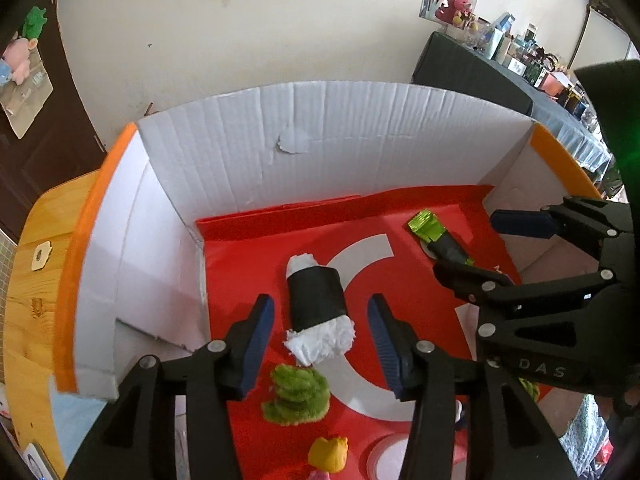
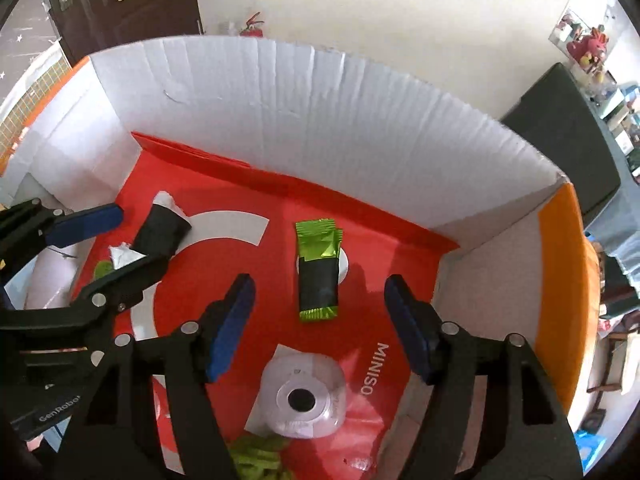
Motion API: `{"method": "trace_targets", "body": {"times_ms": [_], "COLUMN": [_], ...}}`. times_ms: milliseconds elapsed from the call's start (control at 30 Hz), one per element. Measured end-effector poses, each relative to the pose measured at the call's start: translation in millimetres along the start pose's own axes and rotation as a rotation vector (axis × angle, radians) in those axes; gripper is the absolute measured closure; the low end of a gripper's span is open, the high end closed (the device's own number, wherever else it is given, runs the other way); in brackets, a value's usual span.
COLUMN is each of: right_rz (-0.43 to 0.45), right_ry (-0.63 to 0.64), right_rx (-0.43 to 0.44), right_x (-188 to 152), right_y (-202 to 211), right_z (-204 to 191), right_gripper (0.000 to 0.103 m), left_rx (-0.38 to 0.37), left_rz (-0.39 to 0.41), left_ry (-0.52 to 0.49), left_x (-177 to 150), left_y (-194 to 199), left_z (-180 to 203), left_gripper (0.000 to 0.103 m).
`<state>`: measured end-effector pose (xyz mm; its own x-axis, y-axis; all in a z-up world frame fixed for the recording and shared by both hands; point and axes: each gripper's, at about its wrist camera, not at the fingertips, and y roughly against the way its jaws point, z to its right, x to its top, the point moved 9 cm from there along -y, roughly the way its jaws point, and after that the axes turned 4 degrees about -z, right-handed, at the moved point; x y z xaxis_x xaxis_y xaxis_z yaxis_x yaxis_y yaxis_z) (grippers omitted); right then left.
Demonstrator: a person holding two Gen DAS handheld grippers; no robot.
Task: Organize objects
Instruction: 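Open both grippers to release the packet and bottle in the box, then withdraw both grippers from the box back over the towel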
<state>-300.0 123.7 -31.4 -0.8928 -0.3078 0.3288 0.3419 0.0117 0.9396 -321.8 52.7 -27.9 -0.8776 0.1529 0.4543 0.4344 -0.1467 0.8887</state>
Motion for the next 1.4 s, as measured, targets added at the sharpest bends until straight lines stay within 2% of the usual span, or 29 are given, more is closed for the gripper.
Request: {"method": "trace_targets", "body": {"times_ms": [33,233,333,433,533,567,600,633,733,833,900,1033,1133,1400], "right_rz": [0.019,0.048,0.068,0.093,0.118,0.125,0.136,0.144,0.179,0.215,0.238,0.292,0.336,0.433], "right_ry": [0.088,0.088,0.086,0.085,0.081,0.081,0.081,0.081,0.075,0.077,0.077,0.074,0.070,0.033], "right_rx": [-0.039,-0.055,-0.057,-0.067,-0.072,-0.068,-0.063,-0.062,-0.058,-0.061,-0.063,-0.062,-0.043,-0.012], "right_x": [-1,-15,-23,-36,-43,-41,-12,1,16,20,14,1,-10,-52], "right_y": [4,26,38,48,60,59,47,46,58,60,66,85,101,125], "right_z": [1,-6,-10,-16,1,18,20,26,0,-7,-10,-11,-15,-21], "right_gripper": [0.037,0.037,0.035,0.031,0.030,0.030,0.030,0.030,0.026,0.025,0.024,0.021,0.018,0.011], "left_rx": [0.000,-0.003,0.000,-0.002,-0.005,-0.008,-0.013,-0.017,-0.013,-0.014,-0.021,-0.014,-0.028,-0.012], "left_rz": [0.003,0.029,0.048,0.069,0.089,0.098,0.106,0.114,0.142,0.171,0.194,0.232,0.262,0.347], "left_ry": [0.001,0.010,0.013,0.019,0.024,0.029,0.033,0.036,0.033,0.030,0.034,0.032,0.040,0.028], "left_x": [1,6,6,3,-2,-3,-5,-7,-13,-20,-25,-36,-48,-91], "left_y": [2,15,24,36,48,53,57,62,77,92,103,124,140,173], "left_z": [0,9,10,10,9,9,10,10,10,10,10,9,9,10], "left_gripper": [0.052,0.051,0.045,0.044,0.044,0.043,0.040,0.038,0.036,0.033,0.029,0.028,0.024,0.015]}}
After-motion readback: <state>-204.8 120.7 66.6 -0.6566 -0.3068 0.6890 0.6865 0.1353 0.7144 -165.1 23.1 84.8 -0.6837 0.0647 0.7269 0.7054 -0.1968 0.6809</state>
